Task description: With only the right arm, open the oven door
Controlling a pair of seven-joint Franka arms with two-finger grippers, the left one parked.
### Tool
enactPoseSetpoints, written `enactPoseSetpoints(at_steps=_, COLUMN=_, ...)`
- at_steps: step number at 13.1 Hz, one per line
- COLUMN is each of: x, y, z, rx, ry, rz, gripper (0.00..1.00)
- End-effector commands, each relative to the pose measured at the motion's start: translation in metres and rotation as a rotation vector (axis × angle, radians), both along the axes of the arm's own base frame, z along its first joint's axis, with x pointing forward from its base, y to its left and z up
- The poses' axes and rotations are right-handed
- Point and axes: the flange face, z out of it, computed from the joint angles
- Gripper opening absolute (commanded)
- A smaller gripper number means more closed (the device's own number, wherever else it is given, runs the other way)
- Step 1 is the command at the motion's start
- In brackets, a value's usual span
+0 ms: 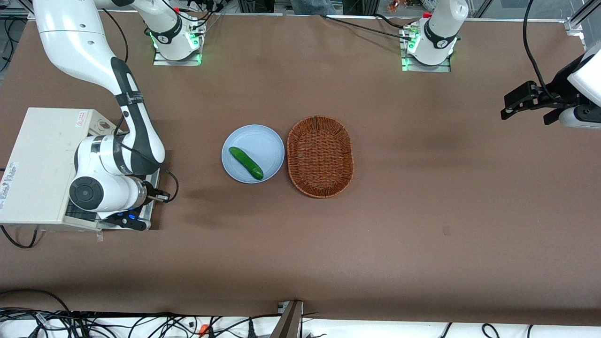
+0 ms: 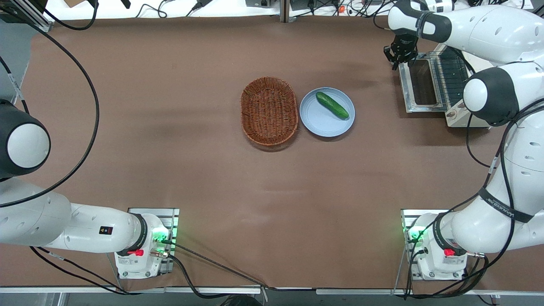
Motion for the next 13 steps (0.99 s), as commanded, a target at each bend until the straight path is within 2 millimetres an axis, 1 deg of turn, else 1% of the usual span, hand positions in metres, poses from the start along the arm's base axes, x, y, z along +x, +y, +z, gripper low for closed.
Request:
enactPoseSetpoints(at_steps=1, x=0.001, y=0.001, z=0.057, rx=0.030, ry=-0.059, rz=0.014, gripper=1.00)
enactPoseSetpoints(at_steps=3, x=-0.005, y=0.006, z=0.107, rx=0.047, ry=-0.095, rz=0.088, gripper=1.00)
enactPoseSetpoints(at_steps=5, x=-0.017, y=0.005, z=0.166, rx=0.069, ry=-0.134, rz=0.150, gripper=1.00)
enactPoseSetpoints(at_steps=6, x=-0.027, y=0.004, z=0.200, rx=0.077, ry=-0.157, rz=0.180, gripper=1.00)
enactPoseSetpoints(at_steps=7, x=-0.041, y=0.008, z=0.234, rx=0.091, ry=-0.163, rz=0.234, gripper=1.00)
enactPoseSetpoints(at_steps=9, x=-0.071, y=0.004, z=0.286, rx=0.114, ry=-0.153, rz=0.314, gripper=1.00)
enactPoseSetpoints(at_steps=11, x=-0.091, y=0.000, z=0.316, rx=0.137, ry=-0.147, rz=0.330, gripper=1.00)
enactPoseSetpoints(at_steps=13, x=-0.102, y=-0.010, z=0.335, rx=0.152, ry=-0.158, rz=0.344, gripper=1.00)
